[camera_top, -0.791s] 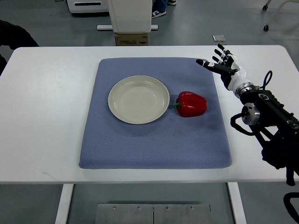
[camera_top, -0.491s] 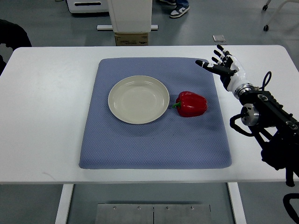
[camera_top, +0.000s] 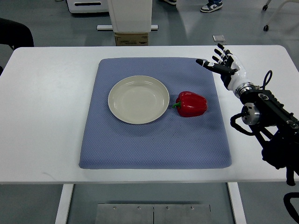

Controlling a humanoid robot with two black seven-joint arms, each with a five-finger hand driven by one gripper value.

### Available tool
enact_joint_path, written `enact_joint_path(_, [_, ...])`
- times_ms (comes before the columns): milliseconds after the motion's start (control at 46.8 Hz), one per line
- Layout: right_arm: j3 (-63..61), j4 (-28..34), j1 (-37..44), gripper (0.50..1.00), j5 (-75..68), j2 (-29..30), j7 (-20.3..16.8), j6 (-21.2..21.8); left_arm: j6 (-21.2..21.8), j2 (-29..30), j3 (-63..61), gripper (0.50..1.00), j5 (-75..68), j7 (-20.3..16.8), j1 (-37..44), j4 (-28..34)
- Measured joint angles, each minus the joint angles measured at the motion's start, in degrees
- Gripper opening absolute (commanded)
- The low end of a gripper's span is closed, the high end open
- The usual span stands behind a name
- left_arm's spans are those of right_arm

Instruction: Place red pepper on plate with right hand

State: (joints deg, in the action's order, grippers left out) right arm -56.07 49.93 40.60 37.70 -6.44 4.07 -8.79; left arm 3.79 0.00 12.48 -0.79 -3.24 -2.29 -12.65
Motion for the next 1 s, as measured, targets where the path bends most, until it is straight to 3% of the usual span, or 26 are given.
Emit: enact_joint_path(1004, [0.0, -0.8, 1.9, 1.000, -2.4, -1.4, 0.7, 0.1, 0.0, 0.0, 0.0, 1.000, 0.0, 0.0, 0.0, 0.0])
